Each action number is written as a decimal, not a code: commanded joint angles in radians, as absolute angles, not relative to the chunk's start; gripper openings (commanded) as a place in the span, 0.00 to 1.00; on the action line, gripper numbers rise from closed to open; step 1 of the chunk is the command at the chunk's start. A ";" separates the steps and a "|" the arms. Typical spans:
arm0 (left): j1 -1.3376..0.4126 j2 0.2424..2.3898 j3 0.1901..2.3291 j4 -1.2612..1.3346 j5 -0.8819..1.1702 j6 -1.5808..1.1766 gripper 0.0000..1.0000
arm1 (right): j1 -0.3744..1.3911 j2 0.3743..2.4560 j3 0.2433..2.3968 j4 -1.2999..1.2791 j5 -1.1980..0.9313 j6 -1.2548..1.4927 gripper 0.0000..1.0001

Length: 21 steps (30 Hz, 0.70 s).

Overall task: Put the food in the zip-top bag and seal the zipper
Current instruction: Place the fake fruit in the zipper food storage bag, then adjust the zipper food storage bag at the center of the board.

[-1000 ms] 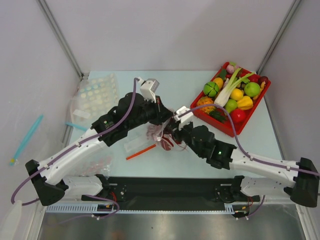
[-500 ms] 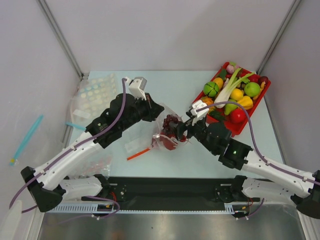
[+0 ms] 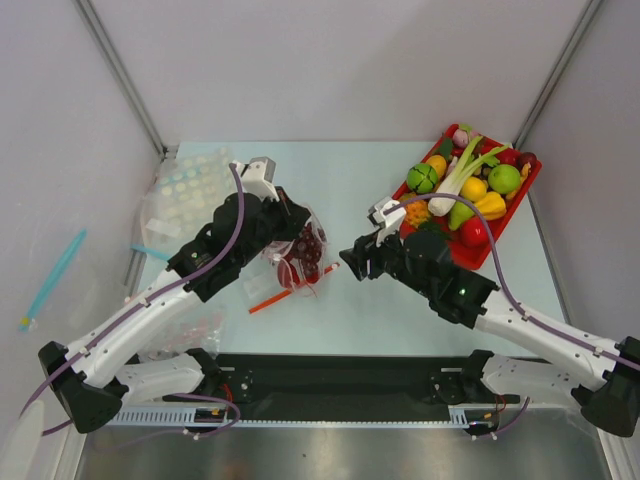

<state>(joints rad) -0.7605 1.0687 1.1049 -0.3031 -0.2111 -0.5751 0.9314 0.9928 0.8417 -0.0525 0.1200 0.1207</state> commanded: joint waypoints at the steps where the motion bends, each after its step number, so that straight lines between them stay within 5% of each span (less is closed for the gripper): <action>1: -0.755 1.029 1.117 -0.222 -0.233 -0.574 0.04 | 0.919 1.029 0.907 -0.086 0.040 0.141 0.57; 21: -0.755 1.026 1.120 -0.226 -0.227 -0.571 0.04 | 0.920 1.046 0.900 -0.037 -0.161 0.150 0.60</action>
<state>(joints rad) -0.7605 1.0637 1.1049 -0.3019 -0.2184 -0.5747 0.9188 1.0401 0.8715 -0.0769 -0.1192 0.1402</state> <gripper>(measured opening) 0.045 0.599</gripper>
